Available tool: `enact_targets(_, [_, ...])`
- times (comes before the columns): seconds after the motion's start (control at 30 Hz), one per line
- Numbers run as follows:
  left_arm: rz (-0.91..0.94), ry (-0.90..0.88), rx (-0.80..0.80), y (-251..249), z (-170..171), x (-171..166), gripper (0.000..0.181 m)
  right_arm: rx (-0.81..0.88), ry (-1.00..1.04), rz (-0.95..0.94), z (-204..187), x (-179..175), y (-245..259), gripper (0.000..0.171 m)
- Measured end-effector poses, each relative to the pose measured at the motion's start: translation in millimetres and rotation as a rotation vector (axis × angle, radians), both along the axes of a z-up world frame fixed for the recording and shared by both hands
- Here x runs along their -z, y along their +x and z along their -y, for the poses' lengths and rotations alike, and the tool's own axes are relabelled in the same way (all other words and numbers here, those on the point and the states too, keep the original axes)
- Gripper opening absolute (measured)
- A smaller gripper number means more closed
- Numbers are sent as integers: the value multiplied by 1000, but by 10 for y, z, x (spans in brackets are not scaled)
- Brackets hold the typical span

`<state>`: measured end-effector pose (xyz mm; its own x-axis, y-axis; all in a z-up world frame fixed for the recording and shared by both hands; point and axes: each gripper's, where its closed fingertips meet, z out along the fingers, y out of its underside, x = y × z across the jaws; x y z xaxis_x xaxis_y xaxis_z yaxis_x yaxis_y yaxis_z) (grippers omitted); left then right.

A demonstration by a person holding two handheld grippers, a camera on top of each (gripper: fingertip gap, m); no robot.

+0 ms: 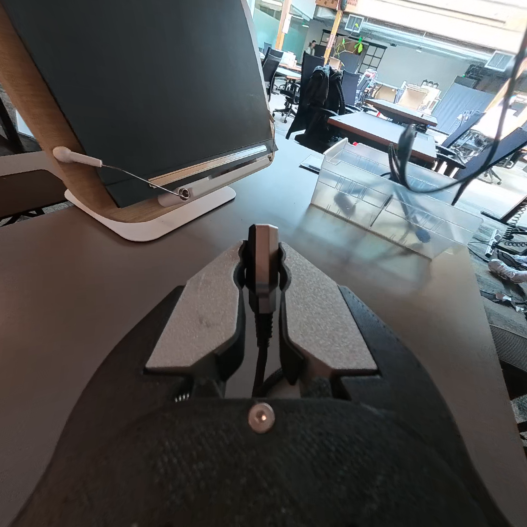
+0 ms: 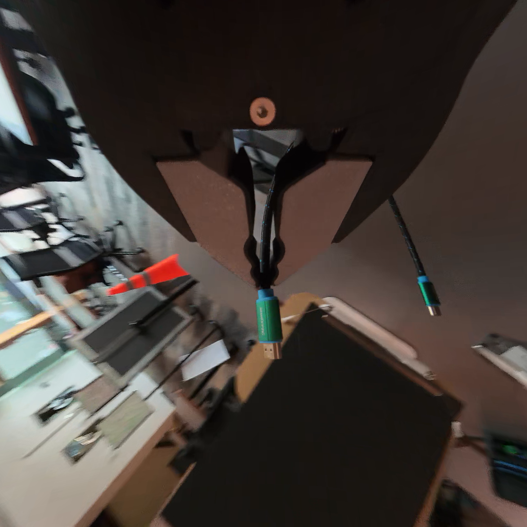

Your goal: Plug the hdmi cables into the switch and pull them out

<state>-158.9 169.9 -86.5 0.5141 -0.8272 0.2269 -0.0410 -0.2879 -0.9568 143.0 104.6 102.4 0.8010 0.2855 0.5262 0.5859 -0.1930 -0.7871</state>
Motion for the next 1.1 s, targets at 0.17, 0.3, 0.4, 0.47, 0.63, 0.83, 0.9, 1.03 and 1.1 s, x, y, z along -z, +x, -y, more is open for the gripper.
enact_targets(0.17, [25,9,39,39,44,-26,17,82,-2,25,-58,-246,634,2])
enact_targets(0.3, [64,9,56,35,68,-77,17,77,-13,20,-15,-46,928,2])
enact_targets(0.4, [87,3,80,46,92,-93,17,64,2,-1,92,67,1124,2])
enact_targets(0.47, [117,-15,108,73,116,-107,16,34,33,2,130,138,1228,2])
enact_targets(0.63, [177,-34,135,83,142,-163,17,130,28,52,113,451,1544,2])
enact_targets(0.83, [223,-3,195,114,225,-242,17,126,91,249,78,520,1471,2])
enact_targets(0.9, [294,20,249,114,301,-364,16,-10,48,313,98,724,1253,2])
enact_targets(1.03, [422,53,341,85,447,-582,16,-95,-322,336,189,1564,1107,3])
enact_targets(1.1, [438,69,355,85,479,-618,17,-126,-472,329,229,1950,1066,4])
